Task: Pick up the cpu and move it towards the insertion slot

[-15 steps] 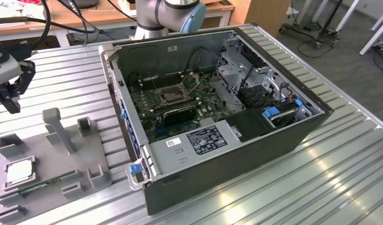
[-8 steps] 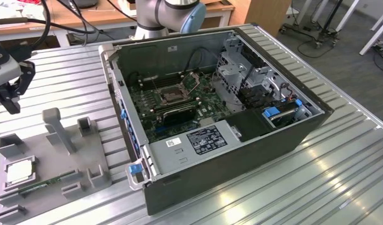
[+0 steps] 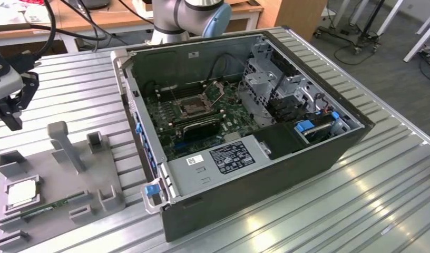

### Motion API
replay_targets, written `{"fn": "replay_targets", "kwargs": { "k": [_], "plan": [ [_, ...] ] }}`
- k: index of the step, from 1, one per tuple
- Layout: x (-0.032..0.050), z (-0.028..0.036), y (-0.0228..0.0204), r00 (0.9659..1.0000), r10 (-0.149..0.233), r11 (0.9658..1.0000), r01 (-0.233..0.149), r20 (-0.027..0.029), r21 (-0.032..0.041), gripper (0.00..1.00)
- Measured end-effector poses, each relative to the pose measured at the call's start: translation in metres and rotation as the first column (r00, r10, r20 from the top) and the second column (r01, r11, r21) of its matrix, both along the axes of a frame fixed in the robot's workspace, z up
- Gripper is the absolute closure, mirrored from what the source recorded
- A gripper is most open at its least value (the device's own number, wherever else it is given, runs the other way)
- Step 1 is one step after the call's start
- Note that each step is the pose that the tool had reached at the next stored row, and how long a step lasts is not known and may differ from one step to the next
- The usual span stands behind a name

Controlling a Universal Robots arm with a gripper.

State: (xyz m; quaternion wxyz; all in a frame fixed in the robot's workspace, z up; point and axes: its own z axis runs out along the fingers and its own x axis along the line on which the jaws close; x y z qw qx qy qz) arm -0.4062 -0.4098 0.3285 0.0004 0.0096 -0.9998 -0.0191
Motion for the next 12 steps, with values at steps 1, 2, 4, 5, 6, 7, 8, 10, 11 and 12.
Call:
{"fn": "replay_targets", "kwargs": {
  "k": [1,2,4,5,6,7,8,10,11,12],
  "plan": [
    [0.0000,-0.0001,0.0000,1.0000,0.000,1.0000,0.000,-0.0001,-0.0001,0.89],
    [-0.0001,-0.0001,0.0000,1.0000,0.000,1.0000,0.000,-0.0002,-0.0001,0.89],
    [0.0000,-0.0003,0.0000,1.0000,0.000,1.0000,0.000,0.0000,0.0000,0.89],
    [-0.0001,-0.0003,0.0000,1.0000,0.000,1.0000,0.000,0.0000,0.0000,0.89],
    [0.0000,-0.0003,0.0000,1.0000,0.000,1.0000,0.000,0.0000,0.0000,0.89],
    [0.0000,-0.0003,0.0000,1.0000,0.000,1.0000,0.000,0.0000,0.0000,0.89],
    [0.0000,-0.0003,0.0000,1.0000,0.000,1.0000,0.000,0.0000,0.0000,0.89],
    [0.0000,-0.0007,0.0000,1.0000,0.000,1.0000,0.000,0.0001,0.0001,0.89],
    [0.0000,-0.0013,0.0000,1.0000,0.000,1.0000,0.000,0.0004,0.0003,0.89],
    [0.0000,-0.0019,0.0000,1.0000,0.000,1.0000,0.000,0.0003,0.0002,0.89]
  ]
}}
